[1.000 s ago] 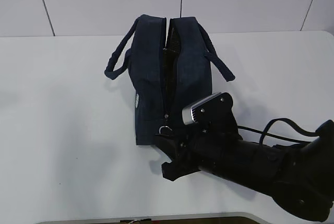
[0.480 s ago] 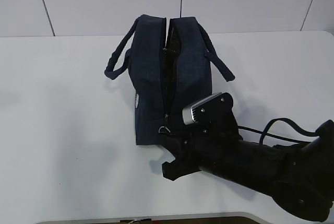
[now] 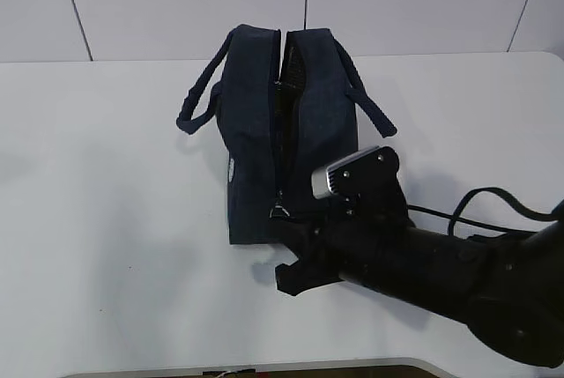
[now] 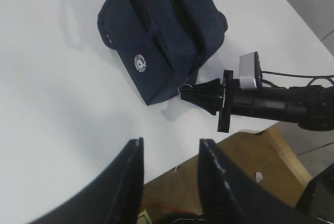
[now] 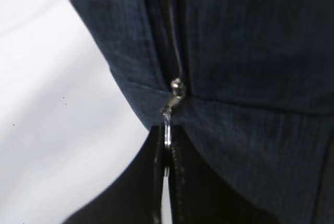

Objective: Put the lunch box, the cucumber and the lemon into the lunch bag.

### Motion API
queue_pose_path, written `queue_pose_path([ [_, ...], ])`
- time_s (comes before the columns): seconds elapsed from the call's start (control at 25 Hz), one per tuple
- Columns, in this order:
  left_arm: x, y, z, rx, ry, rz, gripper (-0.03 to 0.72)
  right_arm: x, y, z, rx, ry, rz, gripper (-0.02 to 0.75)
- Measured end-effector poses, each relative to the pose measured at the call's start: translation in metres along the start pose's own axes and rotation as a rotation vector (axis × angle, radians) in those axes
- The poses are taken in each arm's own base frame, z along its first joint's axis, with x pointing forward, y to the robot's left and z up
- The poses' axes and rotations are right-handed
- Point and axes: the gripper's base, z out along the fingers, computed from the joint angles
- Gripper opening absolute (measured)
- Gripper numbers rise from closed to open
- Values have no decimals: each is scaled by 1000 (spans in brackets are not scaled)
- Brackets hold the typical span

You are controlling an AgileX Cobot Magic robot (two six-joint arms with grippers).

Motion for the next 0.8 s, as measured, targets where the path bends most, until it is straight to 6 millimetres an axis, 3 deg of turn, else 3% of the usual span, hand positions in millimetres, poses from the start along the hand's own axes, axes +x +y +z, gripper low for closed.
queue_pose_path([
  [0.8, 0, 0, 0, 1, 0, 0, 244, -51, 9, -41, 36, -6, -57, 5],
])
